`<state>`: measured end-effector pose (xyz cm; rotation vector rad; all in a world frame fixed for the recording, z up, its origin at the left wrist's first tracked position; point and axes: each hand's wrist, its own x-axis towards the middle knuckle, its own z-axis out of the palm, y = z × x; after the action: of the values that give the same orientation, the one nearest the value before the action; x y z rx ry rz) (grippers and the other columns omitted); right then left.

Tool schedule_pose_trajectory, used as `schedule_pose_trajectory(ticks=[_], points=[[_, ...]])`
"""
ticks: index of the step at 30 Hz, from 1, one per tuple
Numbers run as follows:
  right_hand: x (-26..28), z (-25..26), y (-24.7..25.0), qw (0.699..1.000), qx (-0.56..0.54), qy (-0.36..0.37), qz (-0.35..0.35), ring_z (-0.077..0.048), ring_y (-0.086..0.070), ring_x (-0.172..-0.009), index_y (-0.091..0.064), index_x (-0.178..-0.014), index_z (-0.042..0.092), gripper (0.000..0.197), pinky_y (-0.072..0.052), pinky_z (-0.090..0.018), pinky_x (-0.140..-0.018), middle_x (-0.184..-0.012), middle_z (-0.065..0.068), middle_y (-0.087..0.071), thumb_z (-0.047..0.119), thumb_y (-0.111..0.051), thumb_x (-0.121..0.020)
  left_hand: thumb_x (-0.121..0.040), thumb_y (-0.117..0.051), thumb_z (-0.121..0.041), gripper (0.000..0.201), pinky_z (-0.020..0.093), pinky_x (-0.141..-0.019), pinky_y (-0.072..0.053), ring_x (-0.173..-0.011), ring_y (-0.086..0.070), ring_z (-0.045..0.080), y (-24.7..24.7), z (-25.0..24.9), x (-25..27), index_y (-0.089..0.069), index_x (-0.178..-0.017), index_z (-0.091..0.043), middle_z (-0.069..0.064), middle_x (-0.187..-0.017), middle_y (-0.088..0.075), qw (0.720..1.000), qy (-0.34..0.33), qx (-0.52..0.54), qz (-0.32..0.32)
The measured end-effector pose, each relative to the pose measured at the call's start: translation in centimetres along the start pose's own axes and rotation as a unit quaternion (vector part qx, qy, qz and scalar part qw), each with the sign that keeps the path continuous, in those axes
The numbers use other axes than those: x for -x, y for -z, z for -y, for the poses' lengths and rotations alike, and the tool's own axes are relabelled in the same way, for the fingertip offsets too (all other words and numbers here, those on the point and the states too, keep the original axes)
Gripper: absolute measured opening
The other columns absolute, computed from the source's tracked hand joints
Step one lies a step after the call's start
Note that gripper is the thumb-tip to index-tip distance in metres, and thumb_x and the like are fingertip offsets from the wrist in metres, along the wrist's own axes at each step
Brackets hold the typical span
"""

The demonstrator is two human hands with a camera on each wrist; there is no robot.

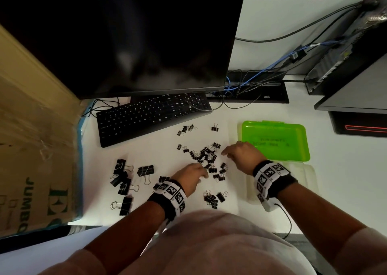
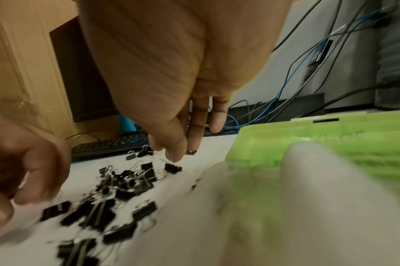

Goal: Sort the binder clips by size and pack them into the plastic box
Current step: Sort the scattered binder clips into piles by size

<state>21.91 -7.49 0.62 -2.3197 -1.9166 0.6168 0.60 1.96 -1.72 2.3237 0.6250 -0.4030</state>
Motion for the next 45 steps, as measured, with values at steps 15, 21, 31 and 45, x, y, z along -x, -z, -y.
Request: schedule_pose_trajectory(ticks=[15,21,31,45], points=[[-2.0,-1.2,1.1,0.979,0.169,-0.032,0.113,-0.023,-0.055,-0.110,-0.056,-0.118,0.026,0.036,-0.032,-0.037,-0.099,-0.110,-0.005,-0.067,0.023,-0.052,-0.082,-0.090,-0.057,-0.026,0.024,0.037,-0.082,-0.046,-0.111,-0.045,0.022,0.7,-3.1,-3.0,-0.056,-0.112,-0.017,0.002,-0.121,-0.046,0.991,-0.023,-0.100,-0.088],[-3.4,-1.2,1.2,0.974,0.164,-0.023,0.155,-0.031,-0.060,-0.103,-0.056,-0.117,0.020,0.032,-0.038,-0.036,-0.095,-0.115,-0.009,-0.065,0.011,-0.047,-0.088,-0.090,-0.056,-0.024,0.017,0.036,-0.082,-0.045,-0.108,-0.049,0.023,0.7,-2.6,-3.7,-0.056,-0.106,-0.018,0.002,-0.117,-0.049,0.991,-0.020,-0.115,-0.066],[-5.9,0.7,1.6,0.987,0.057,0.019,0.151,-0.038,-0.059,-0.105,-0.037,-0.136,0.023,0.051,-0.048,-0.041,-0.082,-0.119,-0.016,-0.057,0.001,-0.036,-0.090,-0.093,-0.045,-0.018,0.015,0.032,-0.074,-0.047,-0.093,-0.058,0.022,1.7,-2.9,-3.3,-0.059,-0.100,-0.018,0.001,-0.106,-0.059,0.996,-0.045,-0.060,-0.047],[-5.1,0.3,1.2,0.985,0.058,-0.013,0.162,-0.037,-0.058,-0.105,-0.048,-0.128,0.017,0.042,-0.047,-0.039,-0.084,-0.116,-0.018,-0.056,0.002,-0.035,-0.091,-0.090,-0.050,-0.021,0.014,0.037,-0.075,-0.050,-0.089,-0.059,0.026,1.1,-2.9,-3.4,-0.061,-0.098,-0.021,0.001,-0.106,-0.057,0.995,-0.033,-0.087,-0.043]])
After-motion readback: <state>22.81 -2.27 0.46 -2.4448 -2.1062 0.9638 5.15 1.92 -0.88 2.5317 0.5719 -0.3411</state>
